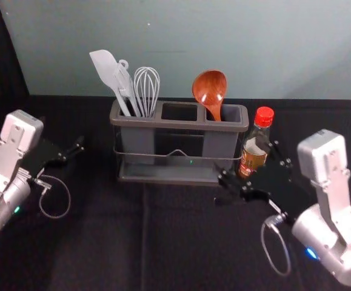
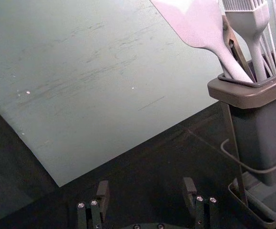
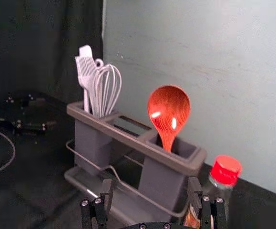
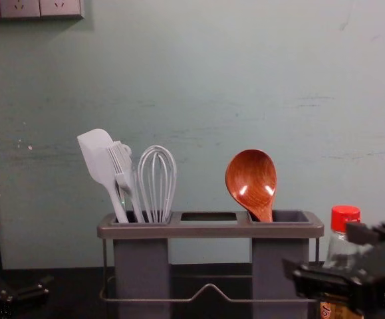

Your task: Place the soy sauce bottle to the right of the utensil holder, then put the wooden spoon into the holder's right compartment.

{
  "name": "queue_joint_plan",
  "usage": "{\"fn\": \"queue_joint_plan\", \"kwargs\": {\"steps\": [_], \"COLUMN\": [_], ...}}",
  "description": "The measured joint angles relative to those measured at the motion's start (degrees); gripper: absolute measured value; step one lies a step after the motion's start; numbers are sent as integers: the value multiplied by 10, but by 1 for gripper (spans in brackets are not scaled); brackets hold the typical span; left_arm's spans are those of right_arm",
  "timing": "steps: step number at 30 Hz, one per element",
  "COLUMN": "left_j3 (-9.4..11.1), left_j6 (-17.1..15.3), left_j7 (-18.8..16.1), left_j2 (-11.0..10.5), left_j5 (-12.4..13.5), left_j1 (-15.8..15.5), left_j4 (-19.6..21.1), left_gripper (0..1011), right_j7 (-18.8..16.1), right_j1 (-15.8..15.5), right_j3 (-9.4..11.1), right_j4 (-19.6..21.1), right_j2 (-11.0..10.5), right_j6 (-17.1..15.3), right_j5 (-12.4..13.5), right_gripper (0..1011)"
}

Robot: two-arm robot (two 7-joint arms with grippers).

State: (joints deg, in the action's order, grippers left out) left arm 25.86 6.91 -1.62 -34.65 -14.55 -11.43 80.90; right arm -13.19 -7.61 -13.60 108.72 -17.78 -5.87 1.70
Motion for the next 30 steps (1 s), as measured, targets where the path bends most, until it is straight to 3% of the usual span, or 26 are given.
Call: {"fn": "queue_joint_plan", "kwargs": {"steps": [5,11,14,18,23,25,30], "left_j3": [0,0,0,0,0,0,0], "left_j6": [0,0,0,0,0,0,0], "left_j7": [0,0,0,0,0,0,0], "left_j2": [0,0,0,0,0,0,0], "left_j5": [0,0,0,0,0,0,0], "left_j1": [0,0,0,0,0,0,0], "left_j4": [0,0,0,0,0,0,0], "left_gripper": [1005,1005,1005,1005,1005,1005,1005], "right_j7": [9,22,24,27,36,36,34], "right_j1": [-33,-41,-31,-14,30,43,82], "right_j3": [28,59,85,101,115,117,116], "right_j4": [7,-10,-40,-69,-128,-145,-202], "right_j2": [-4,-1,8,16,25,27,31], "right_j6": [3,-22,-40,-50,-56,-49,9], "right_j5": [2,6,23,34,37,37,32], "right_gripper": [1004,1004,1004,1004,1004,1004,1004]}}
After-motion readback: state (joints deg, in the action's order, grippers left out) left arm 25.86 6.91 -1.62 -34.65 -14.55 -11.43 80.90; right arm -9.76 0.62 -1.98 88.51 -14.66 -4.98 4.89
